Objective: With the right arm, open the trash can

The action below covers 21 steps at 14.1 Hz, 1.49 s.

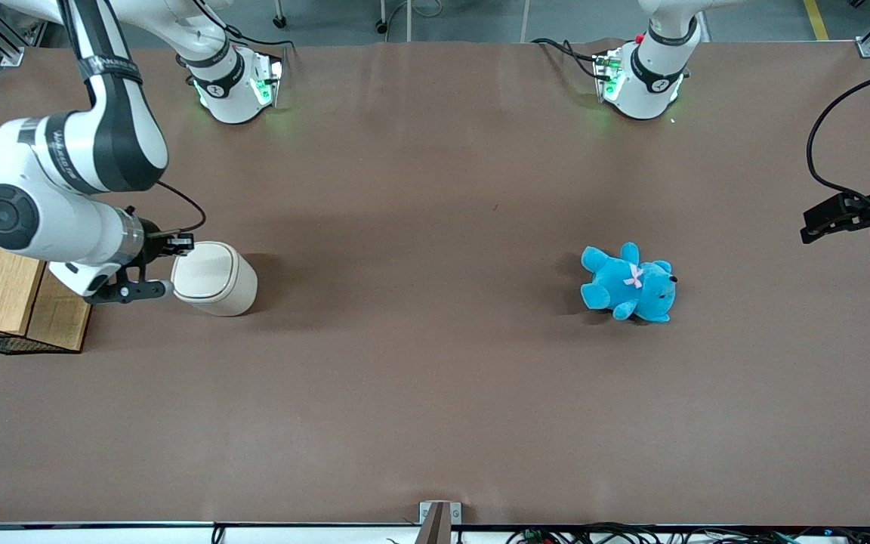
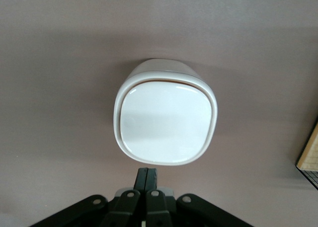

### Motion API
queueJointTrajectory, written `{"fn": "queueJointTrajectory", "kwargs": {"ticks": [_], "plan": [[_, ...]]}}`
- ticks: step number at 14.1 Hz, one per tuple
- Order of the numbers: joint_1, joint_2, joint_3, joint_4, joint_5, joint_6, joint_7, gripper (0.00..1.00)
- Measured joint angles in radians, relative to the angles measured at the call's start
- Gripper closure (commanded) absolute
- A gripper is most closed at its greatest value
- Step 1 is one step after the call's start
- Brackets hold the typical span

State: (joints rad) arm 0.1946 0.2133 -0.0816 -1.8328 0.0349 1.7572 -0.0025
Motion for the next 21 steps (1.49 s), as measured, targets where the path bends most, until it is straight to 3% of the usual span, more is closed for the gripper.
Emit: {"fn": "queueJointTrajectory", "kwargs": {"ticks": [7,21], "plan": [[0.014,0.061,0.0,-0.015,0.0,0.093,0.0,1.0],[0.03,0.144,0.003,-0.021,0.002,0.102,0.0,1.0]]}}
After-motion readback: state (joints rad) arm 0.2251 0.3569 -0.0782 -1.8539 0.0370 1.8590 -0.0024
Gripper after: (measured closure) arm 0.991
